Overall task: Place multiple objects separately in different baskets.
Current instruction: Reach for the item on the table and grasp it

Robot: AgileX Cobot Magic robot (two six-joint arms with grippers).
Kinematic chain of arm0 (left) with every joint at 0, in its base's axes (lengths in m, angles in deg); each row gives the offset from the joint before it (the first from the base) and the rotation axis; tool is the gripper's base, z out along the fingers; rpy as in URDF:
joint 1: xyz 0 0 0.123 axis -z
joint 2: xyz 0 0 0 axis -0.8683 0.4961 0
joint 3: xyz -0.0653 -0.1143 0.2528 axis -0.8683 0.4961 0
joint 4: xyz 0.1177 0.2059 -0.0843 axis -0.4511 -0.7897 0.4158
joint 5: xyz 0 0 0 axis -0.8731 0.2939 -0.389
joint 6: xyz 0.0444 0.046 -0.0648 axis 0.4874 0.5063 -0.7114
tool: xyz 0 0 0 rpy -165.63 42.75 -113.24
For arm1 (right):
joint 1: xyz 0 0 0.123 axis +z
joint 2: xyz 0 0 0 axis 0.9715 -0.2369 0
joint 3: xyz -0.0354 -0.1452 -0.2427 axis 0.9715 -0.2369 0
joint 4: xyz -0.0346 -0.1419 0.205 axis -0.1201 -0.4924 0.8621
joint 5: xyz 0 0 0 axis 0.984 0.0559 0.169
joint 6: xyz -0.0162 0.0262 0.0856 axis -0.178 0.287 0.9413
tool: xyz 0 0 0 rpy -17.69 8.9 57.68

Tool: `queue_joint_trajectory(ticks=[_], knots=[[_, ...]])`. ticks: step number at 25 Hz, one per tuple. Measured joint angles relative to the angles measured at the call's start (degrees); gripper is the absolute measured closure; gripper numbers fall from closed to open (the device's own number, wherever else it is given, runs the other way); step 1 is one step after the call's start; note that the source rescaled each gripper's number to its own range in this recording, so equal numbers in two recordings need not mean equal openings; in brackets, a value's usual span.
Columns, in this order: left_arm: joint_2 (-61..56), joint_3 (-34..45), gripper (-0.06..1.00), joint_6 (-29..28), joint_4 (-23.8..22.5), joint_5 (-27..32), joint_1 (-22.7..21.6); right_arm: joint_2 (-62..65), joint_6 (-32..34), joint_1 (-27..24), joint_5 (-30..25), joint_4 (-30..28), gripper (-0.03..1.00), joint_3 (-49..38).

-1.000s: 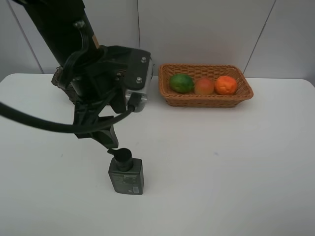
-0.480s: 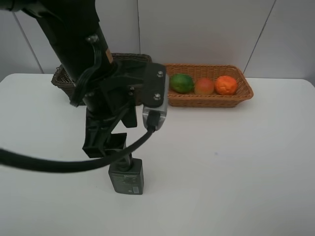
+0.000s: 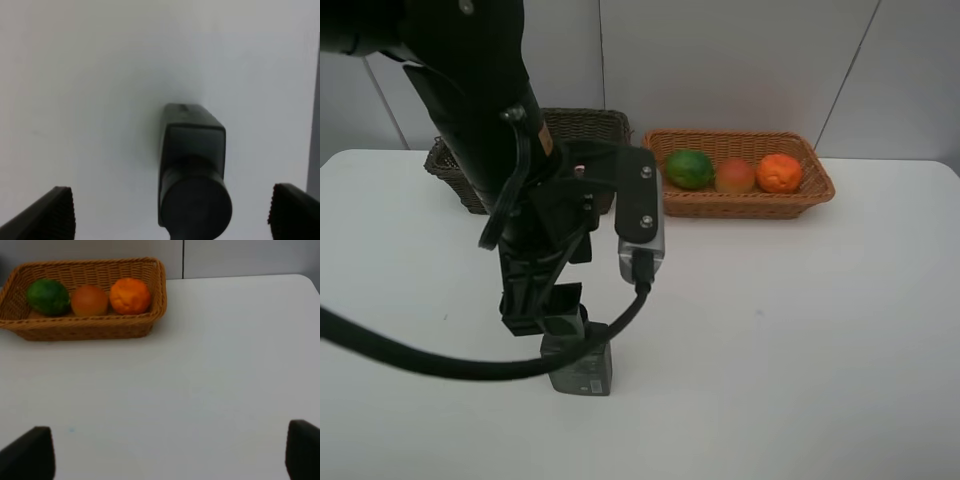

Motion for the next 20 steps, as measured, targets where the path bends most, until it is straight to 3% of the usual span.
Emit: queue_joint_trajectory(ticks=[9,20], knots=[[2.4,0.0,-0.06,-4.6,-4.6,0.0,1.2,0.0,0.0,0.0,0.0,0.0,-0.03,0.0],[6.0,0.3,-0.06,-4.7,-4.9,-0.1,3.7,0.0,0.0,0.0,0.0,0.0,-0.03,0.0]])
